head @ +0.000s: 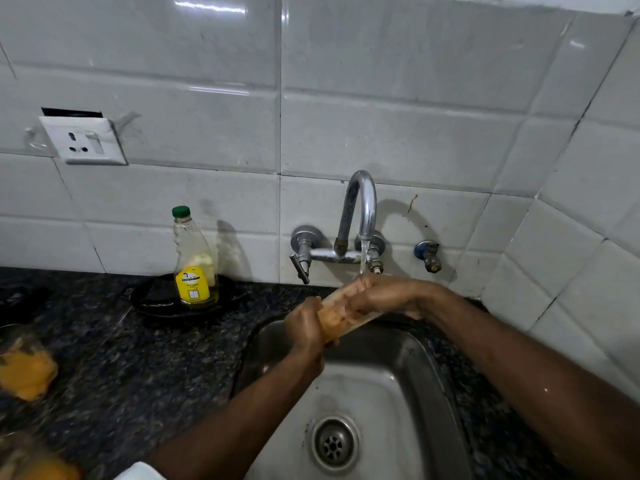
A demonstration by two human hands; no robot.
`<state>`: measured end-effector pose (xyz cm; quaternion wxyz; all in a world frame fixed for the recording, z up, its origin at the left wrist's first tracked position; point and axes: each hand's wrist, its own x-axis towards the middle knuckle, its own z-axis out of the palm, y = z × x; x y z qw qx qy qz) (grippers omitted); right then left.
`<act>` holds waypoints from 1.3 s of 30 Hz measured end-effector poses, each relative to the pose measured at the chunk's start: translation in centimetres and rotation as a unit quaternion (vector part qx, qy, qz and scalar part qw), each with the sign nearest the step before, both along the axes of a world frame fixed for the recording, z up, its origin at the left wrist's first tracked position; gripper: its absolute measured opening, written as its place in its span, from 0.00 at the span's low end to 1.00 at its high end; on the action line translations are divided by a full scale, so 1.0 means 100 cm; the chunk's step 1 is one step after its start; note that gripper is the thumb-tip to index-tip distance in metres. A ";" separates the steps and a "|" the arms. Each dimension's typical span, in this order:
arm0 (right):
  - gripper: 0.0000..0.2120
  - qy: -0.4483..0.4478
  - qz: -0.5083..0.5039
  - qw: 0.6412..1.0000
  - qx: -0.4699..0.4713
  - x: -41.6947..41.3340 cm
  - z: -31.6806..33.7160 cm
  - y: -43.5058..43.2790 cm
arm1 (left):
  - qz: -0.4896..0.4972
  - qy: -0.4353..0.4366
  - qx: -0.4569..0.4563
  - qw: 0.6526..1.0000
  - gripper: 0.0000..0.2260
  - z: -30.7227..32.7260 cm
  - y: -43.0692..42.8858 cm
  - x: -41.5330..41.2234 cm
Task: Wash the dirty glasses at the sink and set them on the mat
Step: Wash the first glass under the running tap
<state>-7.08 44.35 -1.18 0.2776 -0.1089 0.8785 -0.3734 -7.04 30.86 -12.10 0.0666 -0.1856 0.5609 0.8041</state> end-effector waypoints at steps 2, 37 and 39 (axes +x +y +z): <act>0.20 -0.023 0.034 0.999 0.000 -0.005 -0.005 0.001 | -0.030 -0.036 -0.042 0.998 0.13 0.006 -0.006 -0.006; 0.32 0.049 0.107 0.993 -0.020 -0.012 -0.040 -0.003 | -0.155 0.163 -0.078 0.971 0.11 0.015 -0.049 -0.027; 0.29 0.087 0.132 0.987 0.042 -0.013 -0.045 -0.001 | -0.127 0.140 -0.127 0.974 0.13 0.018 -0.048 -0.029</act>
